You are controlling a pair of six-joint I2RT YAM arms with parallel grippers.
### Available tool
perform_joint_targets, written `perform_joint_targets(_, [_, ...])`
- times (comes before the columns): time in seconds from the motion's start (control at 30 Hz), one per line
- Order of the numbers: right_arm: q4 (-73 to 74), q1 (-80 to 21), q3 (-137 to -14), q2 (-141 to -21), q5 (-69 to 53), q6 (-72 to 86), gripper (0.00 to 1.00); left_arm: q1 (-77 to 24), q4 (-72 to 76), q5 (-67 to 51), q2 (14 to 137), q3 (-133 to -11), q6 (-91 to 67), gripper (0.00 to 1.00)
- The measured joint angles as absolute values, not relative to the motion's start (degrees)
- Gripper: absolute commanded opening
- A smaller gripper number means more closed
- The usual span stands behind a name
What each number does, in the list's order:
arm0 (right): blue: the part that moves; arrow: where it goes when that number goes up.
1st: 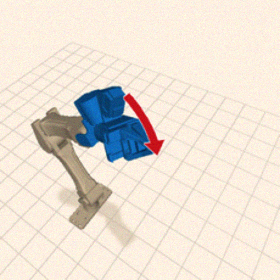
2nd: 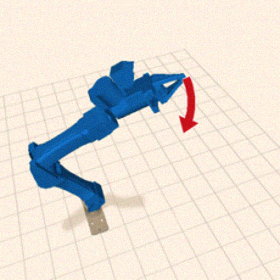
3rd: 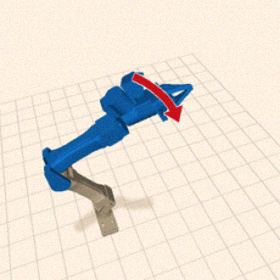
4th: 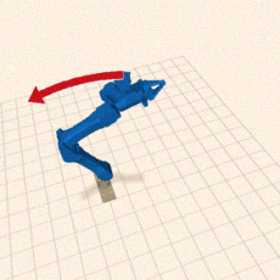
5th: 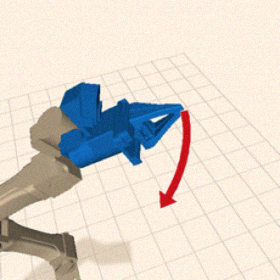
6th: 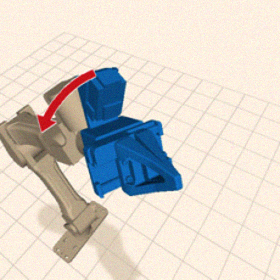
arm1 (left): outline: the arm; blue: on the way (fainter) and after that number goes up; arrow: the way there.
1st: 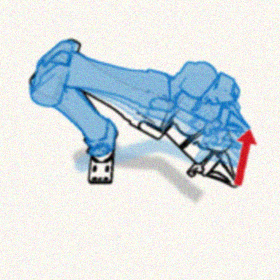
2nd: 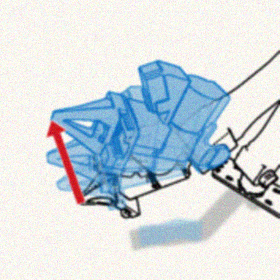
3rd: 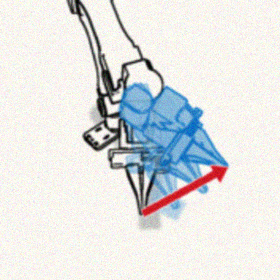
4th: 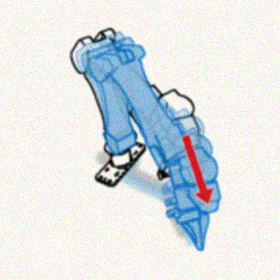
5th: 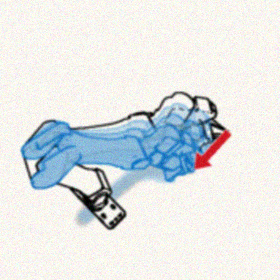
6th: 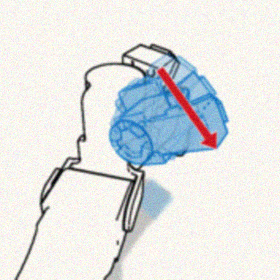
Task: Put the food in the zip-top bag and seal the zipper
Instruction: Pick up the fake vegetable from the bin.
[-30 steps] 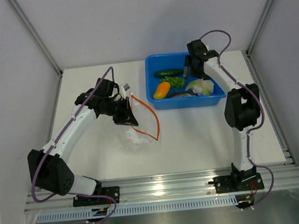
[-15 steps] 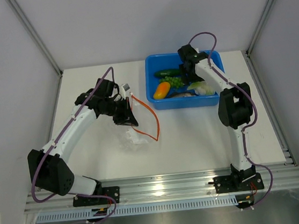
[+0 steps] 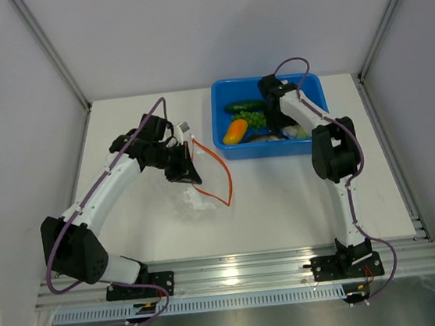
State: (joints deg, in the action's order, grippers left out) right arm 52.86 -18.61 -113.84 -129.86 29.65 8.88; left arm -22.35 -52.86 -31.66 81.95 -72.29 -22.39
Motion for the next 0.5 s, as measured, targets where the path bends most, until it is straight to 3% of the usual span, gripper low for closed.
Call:
perform_joint_targets(0.23, [52.95, -16.49, -113.84, -131.26, 28.77, 8.75, 0.96, -22.35, -52.86, -31.73, 82.70, -72.29, -22.39, 0.01])
perform_joint_targets(0.43, [52.88, -15.75, -113.93, -131.59, 27.57, 8.73, 0.80, -22.35, -52.86, -31.73, 82.76, -72.29, -22.41, 0.01])
perform_joint_targets(0.5, [52.93, -15.79, -113.93, -131.59, 27.59, 8.73, 0.67, -22.35, -52.84, -31.73, 82.76, -72.29, -22.41, 0.01])
